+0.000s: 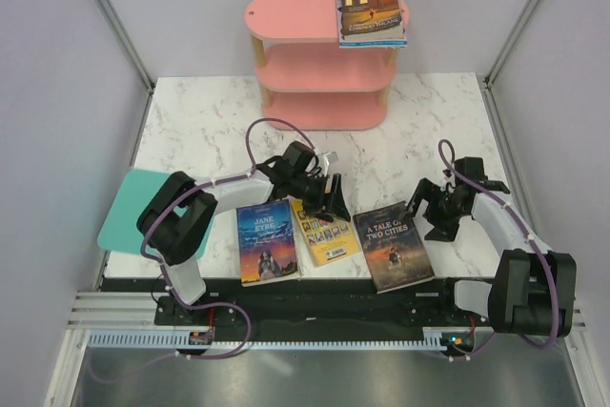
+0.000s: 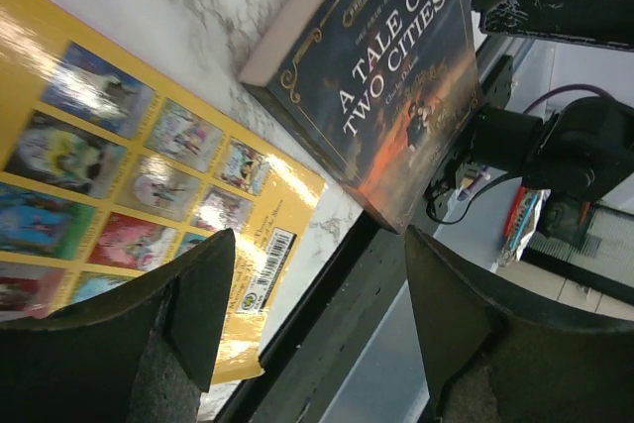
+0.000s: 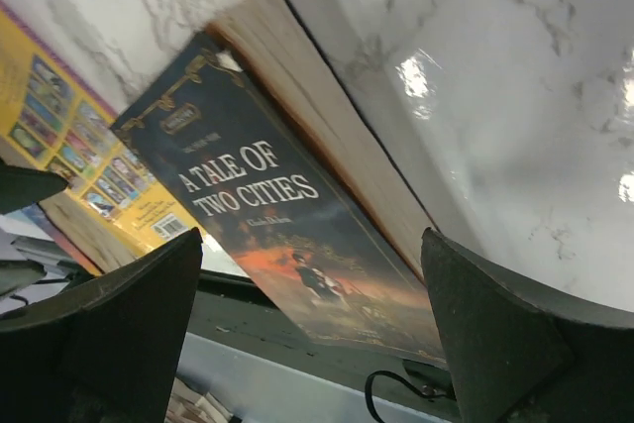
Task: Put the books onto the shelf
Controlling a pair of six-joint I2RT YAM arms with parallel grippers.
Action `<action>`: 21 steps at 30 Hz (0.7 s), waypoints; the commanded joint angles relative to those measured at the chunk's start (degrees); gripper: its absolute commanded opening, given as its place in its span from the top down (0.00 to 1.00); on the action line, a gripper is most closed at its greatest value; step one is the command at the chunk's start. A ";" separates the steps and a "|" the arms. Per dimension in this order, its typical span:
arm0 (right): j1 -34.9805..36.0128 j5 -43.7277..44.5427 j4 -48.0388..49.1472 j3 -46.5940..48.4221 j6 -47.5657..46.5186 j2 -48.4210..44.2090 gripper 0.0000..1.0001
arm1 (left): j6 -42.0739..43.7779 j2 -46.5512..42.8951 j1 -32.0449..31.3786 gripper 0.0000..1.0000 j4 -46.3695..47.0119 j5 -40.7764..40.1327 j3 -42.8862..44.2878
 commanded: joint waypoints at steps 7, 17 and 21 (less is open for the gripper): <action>1.89 0.68 4.72 -7.04 2.65 -0.95 0.02 | -6.67 11.08 -6.22 0.24 -1.35 2.32 9.20; 4.01 -11.88 13.77 -10.03 4.75 -8.58 0.25 | -11.59 20.50 -6.75 0.25 1.47 2.85 15.64; 4.01 -15.85 18.86 -11.08 8.18 -13.86 0.34 | -11.68 20.94 -6.83 0.25 1.82 2.85 15.99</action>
